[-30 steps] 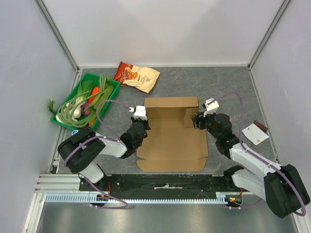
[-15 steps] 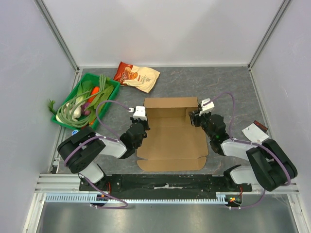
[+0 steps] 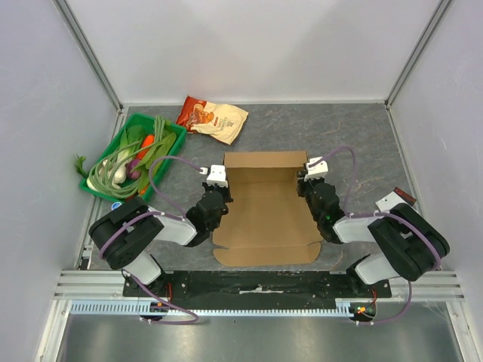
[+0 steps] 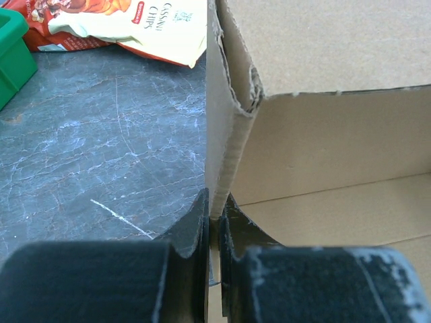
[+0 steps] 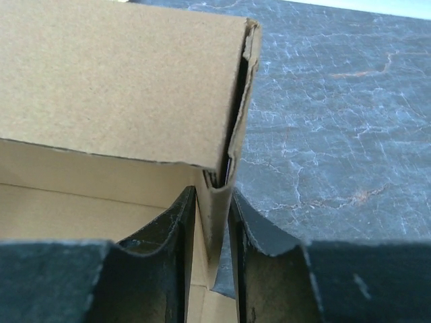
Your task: Fold the paper box
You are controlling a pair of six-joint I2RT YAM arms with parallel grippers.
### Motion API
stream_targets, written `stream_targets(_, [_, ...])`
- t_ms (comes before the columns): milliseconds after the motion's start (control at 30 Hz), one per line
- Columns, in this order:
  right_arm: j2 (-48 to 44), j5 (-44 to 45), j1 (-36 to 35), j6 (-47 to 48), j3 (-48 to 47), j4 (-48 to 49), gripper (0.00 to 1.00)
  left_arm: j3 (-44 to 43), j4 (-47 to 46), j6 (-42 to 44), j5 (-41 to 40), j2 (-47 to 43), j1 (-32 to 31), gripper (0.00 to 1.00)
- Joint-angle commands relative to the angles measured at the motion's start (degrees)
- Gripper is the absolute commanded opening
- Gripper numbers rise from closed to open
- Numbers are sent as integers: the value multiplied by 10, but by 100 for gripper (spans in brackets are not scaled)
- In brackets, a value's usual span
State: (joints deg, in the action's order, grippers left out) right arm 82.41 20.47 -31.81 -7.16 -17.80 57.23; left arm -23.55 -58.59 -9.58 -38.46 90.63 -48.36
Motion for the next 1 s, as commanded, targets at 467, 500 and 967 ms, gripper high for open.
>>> stream_targets(467, [146,575,-132,-402,-222,-451,0,-4,-8,-37,-1,-21,-16,2])
stream_targets(500, [159,586,-134,-448,-245,-505,0,-4,-7,-38,-3,-22,-17,2])
stream_targets(967, [75,415,-120,-170,-123,-249,47,-4,-3,-35,-5,-27,-18,2])
